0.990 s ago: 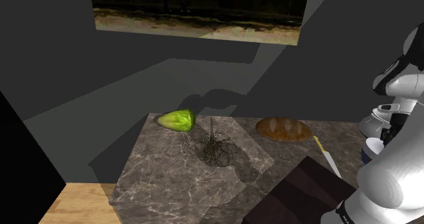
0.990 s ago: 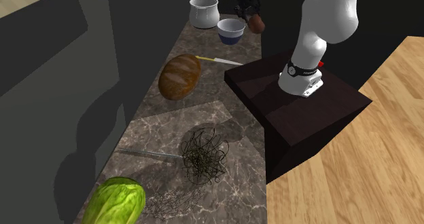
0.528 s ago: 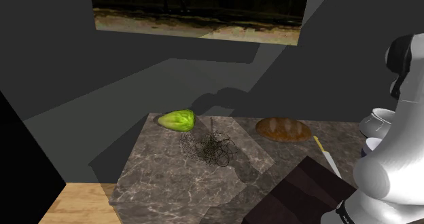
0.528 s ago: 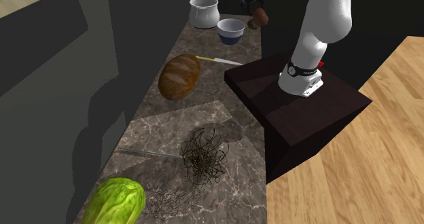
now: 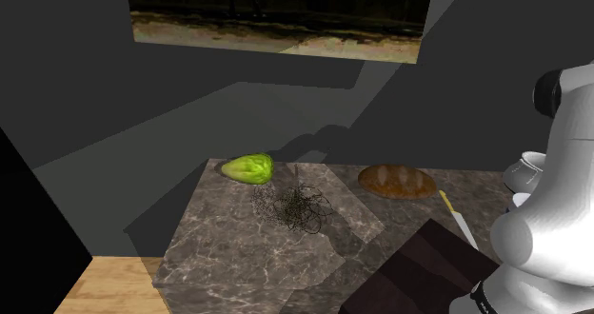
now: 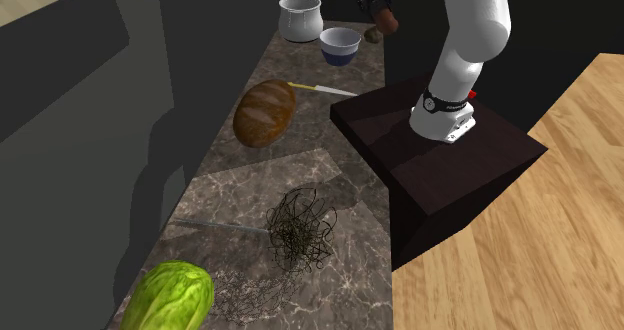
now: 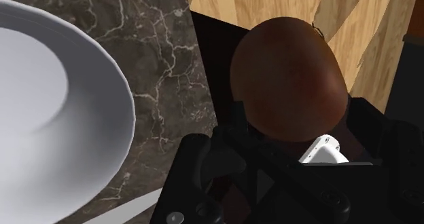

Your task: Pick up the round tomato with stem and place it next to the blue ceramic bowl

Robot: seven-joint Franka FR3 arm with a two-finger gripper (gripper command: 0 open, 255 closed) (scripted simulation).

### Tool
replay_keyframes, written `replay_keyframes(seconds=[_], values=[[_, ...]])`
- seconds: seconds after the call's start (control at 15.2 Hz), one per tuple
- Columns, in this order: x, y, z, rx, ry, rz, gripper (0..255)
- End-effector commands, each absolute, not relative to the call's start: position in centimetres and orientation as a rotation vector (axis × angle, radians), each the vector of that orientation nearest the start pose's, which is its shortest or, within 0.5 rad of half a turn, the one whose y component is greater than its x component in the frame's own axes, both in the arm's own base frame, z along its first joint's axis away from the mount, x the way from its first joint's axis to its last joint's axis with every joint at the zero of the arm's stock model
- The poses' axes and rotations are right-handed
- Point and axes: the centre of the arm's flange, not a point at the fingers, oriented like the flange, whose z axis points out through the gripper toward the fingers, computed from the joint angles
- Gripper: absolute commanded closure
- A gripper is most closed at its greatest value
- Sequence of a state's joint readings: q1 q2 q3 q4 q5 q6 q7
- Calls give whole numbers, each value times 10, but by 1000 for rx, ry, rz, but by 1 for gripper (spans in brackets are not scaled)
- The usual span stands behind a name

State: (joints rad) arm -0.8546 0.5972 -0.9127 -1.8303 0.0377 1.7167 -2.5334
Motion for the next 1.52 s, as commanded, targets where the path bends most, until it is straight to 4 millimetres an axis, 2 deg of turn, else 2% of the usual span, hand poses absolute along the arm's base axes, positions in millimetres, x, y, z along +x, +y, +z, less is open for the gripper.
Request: replay_keyframes(seconds=[0.0, 1.45], values=[[-77, -572, 281, -2339, -886, 139, 255], [-77, -572, 165, -2339, -886, 139, 255]])
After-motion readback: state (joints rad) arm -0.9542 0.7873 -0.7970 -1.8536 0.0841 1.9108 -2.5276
